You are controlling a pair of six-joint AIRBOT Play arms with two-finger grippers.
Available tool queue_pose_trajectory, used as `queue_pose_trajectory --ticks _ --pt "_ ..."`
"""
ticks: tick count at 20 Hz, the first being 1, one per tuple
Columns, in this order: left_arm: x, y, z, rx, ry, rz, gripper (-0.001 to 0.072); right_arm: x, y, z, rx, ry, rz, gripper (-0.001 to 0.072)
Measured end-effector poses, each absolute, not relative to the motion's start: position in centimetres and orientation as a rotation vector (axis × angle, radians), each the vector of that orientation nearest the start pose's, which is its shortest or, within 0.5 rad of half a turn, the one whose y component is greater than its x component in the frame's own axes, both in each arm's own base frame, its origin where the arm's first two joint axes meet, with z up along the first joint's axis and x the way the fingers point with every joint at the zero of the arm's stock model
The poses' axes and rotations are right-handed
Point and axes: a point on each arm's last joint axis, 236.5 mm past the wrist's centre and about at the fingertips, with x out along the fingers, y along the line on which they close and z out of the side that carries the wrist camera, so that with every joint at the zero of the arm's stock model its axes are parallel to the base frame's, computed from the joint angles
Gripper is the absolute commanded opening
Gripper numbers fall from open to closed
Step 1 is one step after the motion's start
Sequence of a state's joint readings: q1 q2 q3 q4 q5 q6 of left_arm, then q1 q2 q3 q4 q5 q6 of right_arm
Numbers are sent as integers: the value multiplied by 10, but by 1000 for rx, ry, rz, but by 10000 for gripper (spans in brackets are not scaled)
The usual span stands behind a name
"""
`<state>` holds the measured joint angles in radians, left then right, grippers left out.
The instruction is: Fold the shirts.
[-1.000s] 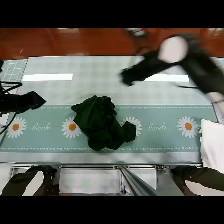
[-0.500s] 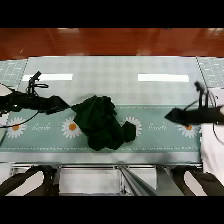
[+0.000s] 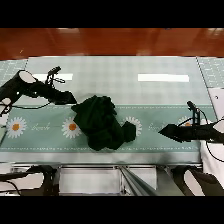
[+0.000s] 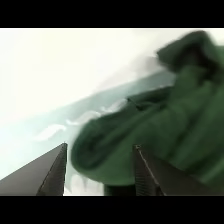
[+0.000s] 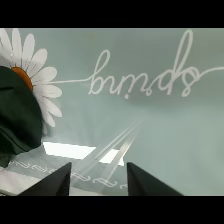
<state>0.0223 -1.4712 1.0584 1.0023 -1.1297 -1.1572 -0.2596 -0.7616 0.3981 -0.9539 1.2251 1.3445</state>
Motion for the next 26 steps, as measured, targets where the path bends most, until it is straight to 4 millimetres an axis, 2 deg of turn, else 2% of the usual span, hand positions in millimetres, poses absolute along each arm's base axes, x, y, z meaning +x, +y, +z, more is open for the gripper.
queue_pose_trajectory --ticks 1,4,5,6,7,11,13,19,25,26 --pt "366 -109 -67 -277 1408 -503 504 198 80 -55 625 1395 246 403" --pt "354 -134 -77 -340 1478 -624 504 197 81 -56 628 1396 246 403" --pt "348 -143 -79 -361 1503 -664 468 197 81 -56 628 1395 245 403" --pt "343 -150 -81 -381 1525 -699 205 197 81 -57 628 1395 244 403" --pt "338 -156 -82 -394 1544 -727 22 196 81 -58 631 1397 243 403" --pt "330 -168 -78 -418 1567 -789 19 177 93 -73 653 1454 264 397" --pt "328 -170 -75 -423 1566 -806 19 170 111 -78 660 1474 309 397" --pt "327 -173 -72 -447 1576 -800 19 165 177 -98 702 1548 417 397" --pt "326 -173 -71 -461 1588 -791 19 186 228 -106 677 1564 478 396" --pt "326 -173 -71 -462 1589 -789 19 191 235 -107 665 1560 486 343"
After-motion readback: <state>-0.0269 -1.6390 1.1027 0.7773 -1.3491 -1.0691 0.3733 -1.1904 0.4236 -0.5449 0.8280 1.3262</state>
